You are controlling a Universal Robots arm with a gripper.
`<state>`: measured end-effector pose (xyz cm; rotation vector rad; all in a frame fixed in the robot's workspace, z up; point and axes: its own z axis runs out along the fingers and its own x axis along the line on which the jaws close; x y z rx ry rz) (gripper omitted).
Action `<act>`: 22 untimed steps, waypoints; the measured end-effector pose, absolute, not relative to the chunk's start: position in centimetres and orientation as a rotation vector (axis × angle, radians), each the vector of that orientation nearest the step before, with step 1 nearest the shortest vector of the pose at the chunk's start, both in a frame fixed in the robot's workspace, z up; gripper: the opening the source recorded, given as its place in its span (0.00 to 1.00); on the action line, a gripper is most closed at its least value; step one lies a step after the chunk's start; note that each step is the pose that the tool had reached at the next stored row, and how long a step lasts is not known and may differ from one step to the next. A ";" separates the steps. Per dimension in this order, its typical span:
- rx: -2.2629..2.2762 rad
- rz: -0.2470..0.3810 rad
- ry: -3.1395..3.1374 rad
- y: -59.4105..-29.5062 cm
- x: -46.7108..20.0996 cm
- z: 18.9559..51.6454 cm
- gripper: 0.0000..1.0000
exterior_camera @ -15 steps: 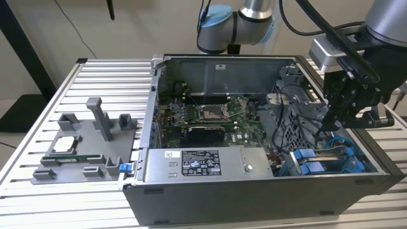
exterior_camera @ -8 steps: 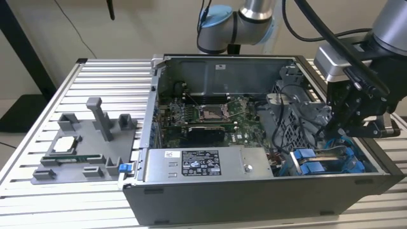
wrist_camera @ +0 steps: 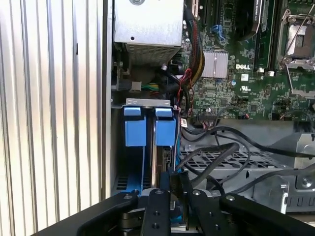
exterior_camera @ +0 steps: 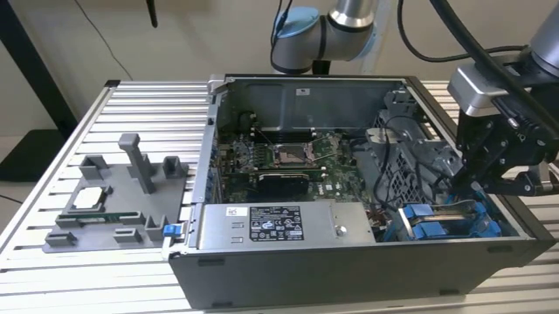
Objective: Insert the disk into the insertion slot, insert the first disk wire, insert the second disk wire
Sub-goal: 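Insert the first disk wire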
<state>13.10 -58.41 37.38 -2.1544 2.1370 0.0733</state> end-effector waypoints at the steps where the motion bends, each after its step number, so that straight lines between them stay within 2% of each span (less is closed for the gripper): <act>1: -2.156 0.076 2.138 -58.4 13.3 37.3 0.00; 22: -2.137 0.115 2.121 -58.5 14.5 35.2 0.00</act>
